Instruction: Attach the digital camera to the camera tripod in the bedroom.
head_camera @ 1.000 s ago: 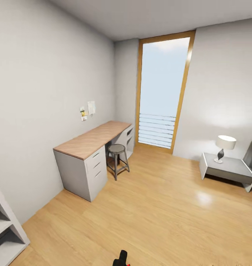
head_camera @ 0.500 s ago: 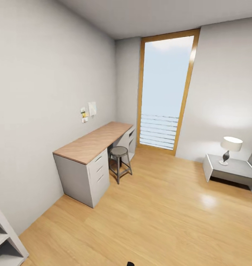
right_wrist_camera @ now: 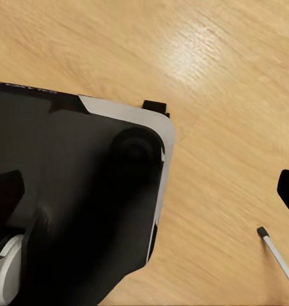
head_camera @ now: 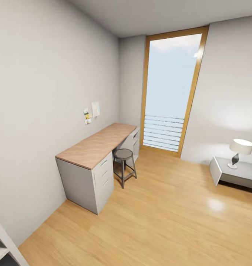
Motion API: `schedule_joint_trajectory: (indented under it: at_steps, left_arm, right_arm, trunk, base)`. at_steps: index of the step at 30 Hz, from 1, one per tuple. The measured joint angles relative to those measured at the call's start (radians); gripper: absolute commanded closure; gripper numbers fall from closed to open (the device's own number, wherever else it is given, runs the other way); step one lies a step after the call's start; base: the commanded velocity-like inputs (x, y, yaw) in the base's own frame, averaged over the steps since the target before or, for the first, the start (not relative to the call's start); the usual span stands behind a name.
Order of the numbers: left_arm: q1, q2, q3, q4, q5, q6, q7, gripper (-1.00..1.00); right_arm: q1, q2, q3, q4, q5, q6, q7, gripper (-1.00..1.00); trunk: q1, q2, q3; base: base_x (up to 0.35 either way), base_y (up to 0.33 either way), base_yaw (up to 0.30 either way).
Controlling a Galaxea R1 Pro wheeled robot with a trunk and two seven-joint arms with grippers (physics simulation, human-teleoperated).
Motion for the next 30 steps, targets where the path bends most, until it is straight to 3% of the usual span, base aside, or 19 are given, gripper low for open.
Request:
schedule_joint_trajectory:
  at_steps: [8,30]
  left_arm:
    - [0.000,0.000,0.000,0.000,-0.001,0.000,0.000,-1.00]
    - [0.000,0.000,-0.002,0.001,-0.001,0.000,-0.003,-1.00]
  right_arm:
    - [0.000,0.001,-0.003,0.000,-0.003,0.003,0.000,-1.00]
    - [0.000,-0.001,-0.004,0.000,-0.003,0.003,0.000,-1.00]
  trunk:
    - [0.000,0.000,0.000]
    - [0.000,0.000,0.000]
  base:
    - [0.052,0.050,-0.101]
    - [0.001,0.001,-0.244]
